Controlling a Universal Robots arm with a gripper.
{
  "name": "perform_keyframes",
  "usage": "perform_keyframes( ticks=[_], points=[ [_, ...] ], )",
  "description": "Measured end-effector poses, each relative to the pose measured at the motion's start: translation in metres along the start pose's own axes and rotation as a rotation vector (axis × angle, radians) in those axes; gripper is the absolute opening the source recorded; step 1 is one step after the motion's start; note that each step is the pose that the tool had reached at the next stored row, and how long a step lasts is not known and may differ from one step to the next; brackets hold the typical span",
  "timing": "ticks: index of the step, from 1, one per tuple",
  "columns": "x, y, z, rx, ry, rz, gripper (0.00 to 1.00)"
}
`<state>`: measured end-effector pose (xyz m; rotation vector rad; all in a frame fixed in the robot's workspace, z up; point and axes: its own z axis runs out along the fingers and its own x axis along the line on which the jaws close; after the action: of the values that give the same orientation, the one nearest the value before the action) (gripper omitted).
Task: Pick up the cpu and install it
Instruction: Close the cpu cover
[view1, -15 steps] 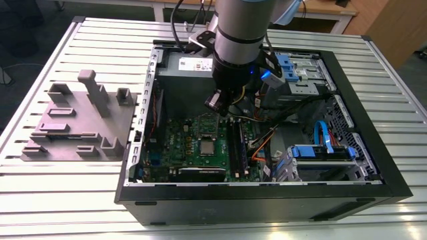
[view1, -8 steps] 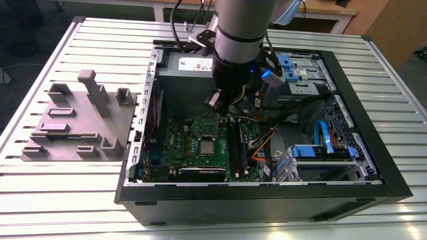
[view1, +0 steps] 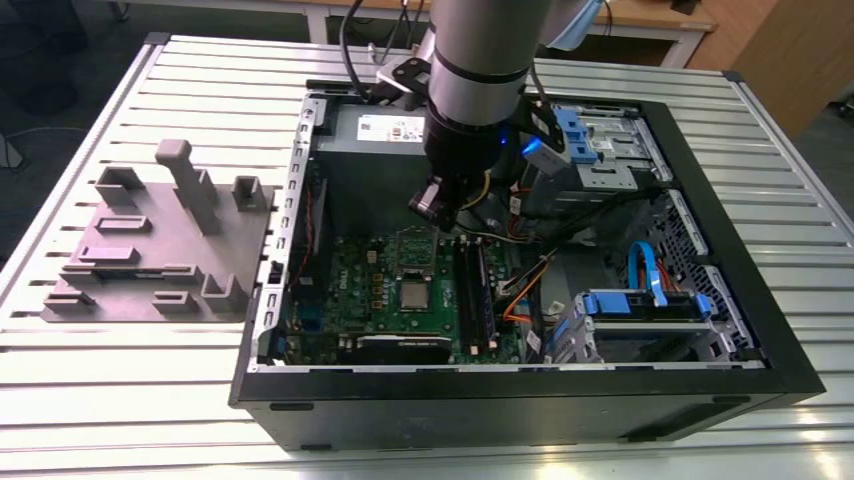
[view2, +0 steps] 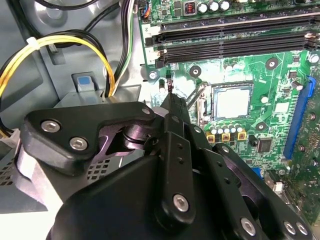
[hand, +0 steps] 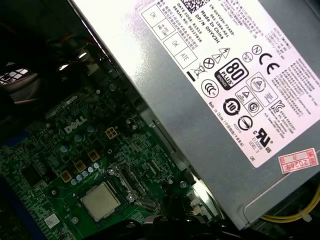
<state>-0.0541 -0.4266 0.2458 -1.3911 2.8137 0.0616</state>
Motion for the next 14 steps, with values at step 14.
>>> perform_keyframes(
  ticks=[14],
  points=[
    [0.0039,-0.0002,-0.0024,-0.0022,-0.0027,-0.005,0.10]
  ],
)
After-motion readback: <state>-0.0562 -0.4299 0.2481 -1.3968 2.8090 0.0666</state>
